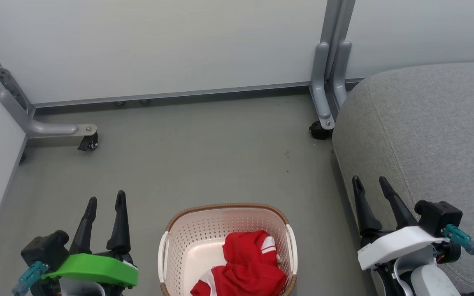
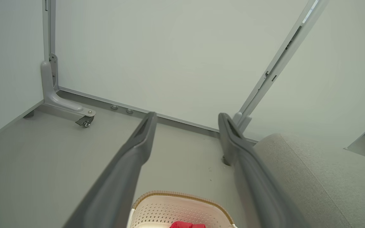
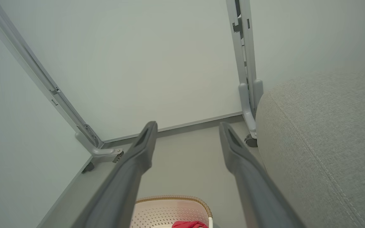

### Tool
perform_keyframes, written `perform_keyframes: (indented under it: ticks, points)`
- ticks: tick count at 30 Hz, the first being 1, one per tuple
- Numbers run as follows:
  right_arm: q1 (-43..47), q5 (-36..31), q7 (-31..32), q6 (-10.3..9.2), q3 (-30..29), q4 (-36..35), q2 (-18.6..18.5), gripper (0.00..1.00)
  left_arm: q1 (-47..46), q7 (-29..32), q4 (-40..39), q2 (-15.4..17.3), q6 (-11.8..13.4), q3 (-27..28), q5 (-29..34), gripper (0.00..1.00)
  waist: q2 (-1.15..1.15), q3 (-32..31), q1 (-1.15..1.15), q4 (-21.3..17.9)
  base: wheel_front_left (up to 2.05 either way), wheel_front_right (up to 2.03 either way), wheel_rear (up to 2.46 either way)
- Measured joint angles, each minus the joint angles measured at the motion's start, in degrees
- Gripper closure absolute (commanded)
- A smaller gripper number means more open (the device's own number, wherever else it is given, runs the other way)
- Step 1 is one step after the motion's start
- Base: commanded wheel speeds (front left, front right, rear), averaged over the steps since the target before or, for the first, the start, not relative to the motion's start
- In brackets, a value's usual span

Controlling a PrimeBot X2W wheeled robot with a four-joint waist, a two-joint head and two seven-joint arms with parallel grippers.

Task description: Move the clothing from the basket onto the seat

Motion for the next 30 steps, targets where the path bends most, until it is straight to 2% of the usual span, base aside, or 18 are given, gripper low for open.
perform_keyframes:
  ticks: [30]
  points:
    - [-0.1,-13.8,-3.5,0.01,0.4,3.6,0.9,0.0,0.4,-3.5,4.2,-0.9,0.0,1.6,14.7,0.0,0.0,0.1,0.0,-0.2,0.0,0.0,0.0]
